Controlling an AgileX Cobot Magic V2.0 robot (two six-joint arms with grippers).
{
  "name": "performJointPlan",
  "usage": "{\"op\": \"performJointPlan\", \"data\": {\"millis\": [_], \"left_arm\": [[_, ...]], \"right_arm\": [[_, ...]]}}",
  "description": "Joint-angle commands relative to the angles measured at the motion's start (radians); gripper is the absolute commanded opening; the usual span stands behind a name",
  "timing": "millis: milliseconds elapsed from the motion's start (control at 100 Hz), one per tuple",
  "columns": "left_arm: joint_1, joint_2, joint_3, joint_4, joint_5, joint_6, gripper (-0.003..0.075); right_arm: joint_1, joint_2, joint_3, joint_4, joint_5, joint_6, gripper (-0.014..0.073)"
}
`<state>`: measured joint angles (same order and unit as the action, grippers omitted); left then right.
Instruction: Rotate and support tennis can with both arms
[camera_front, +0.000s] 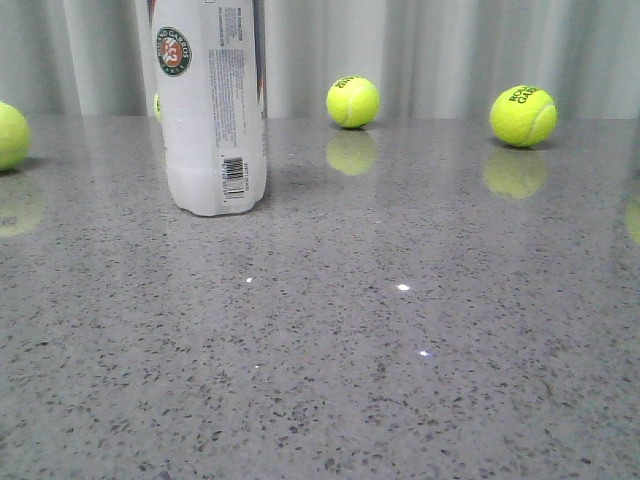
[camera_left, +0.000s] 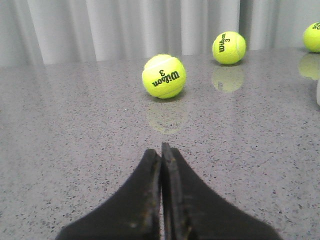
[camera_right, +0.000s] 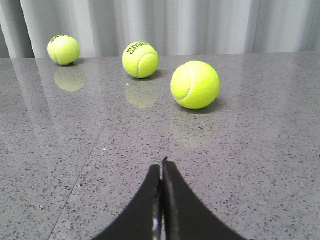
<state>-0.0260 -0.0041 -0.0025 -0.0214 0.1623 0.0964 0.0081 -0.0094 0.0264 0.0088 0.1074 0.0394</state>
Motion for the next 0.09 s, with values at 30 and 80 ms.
{"op": "performJointPlan", "data": {"millis": [30,80], "left_arm": [[0.005,-0.04,0.046,-0.002,-0.073,-0.008,-0.0021],[0.005,-0.04,0.046,-0.002,-0.073,-0.008,-0.0021]], "right_arm": [[-0.005,-0.023,-0.017,0.001,-0.073,-0.008,-0.0066],[-0.005,-0.023,-0.017,0.001,-0.073,-0.008,-0.0066]]}}
